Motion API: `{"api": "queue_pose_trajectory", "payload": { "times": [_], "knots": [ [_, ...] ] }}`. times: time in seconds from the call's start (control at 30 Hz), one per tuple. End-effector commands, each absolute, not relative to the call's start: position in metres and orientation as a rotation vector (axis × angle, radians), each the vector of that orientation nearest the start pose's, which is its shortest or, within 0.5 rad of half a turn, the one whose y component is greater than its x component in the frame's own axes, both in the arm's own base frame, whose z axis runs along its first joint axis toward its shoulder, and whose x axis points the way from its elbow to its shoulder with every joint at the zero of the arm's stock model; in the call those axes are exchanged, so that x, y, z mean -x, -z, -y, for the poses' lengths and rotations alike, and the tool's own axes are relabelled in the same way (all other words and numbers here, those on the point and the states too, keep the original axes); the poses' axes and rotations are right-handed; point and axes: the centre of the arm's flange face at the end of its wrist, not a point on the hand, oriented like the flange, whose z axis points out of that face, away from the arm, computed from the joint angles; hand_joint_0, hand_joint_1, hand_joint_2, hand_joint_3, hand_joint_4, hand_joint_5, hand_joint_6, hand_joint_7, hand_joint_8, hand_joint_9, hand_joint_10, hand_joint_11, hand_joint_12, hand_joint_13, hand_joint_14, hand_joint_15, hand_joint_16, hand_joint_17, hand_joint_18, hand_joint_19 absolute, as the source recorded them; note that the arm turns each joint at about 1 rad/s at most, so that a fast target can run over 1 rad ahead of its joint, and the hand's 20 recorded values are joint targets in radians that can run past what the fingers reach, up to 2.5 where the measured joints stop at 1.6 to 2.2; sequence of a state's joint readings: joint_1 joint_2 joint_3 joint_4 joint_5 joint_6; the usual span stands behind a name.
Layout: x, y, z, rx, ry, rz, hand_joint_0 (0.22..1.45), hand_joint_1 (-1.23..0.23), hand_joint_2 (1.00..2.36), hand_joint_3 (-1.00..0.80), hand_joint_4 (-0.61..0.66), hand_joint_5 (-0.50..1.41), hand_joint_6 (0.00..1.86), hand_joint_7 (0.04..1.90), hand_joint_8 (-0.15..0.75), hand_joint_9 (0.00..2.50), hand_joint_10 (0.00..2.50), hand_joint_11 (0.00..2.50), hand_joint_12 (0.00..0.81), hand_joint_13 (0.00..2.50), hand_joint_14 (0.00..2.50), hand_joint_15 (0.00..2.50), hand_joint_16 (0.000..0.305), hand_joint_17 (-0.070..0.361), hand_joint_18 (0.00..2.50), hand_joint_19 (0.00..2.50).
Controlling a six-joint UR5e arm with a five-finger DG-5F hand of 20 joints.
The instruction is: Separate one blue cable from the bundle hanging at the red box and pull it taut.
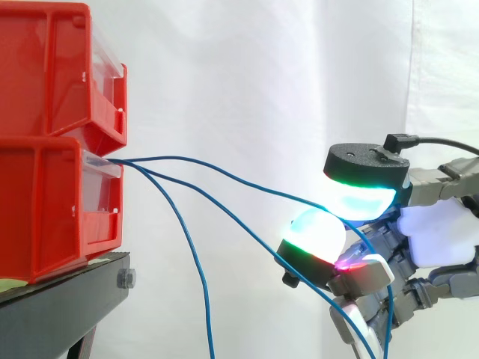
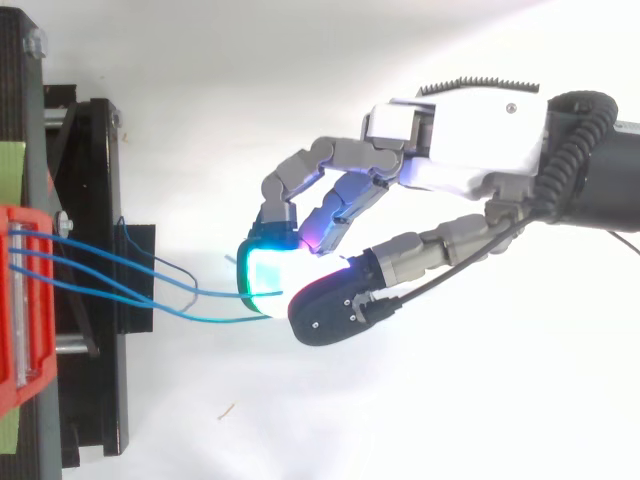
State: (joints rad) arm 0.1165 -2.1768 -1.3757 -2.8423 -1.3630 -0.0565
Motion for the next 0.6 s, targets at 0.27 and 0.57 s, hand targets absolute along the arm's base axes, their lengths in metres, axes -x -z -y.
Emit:
{"api": "queue_pose_trajectory", "payload": {
  "times": [0.27, 0.57],
  "knots": [
    [-0.7027, -0.2463, 0.0658, -1.219, -1.011, -1.287, 0.64, -0.77, 1.01, -0.17, 0.02, -0.19, 0.92, 1.07, 0.375, 0.86, 0.19, 1.39, 0.410, 0.78, 0.02, 0.69, 0.052, 0.117, 0.72, 0.39],
    [-0.7022, -0.2461, 0.0674, -1.219, -1.000, -1.288, 0.64, -0.77, 1.01, -0.19, 0.02, -0.19, 0.91, 1.08, 0.363, 0.78, 0.01, 1.12, 0.399, 0.73, 0.02, 0.62, 0.052, 0.117, 0.71, 0.39]
  ]
}}
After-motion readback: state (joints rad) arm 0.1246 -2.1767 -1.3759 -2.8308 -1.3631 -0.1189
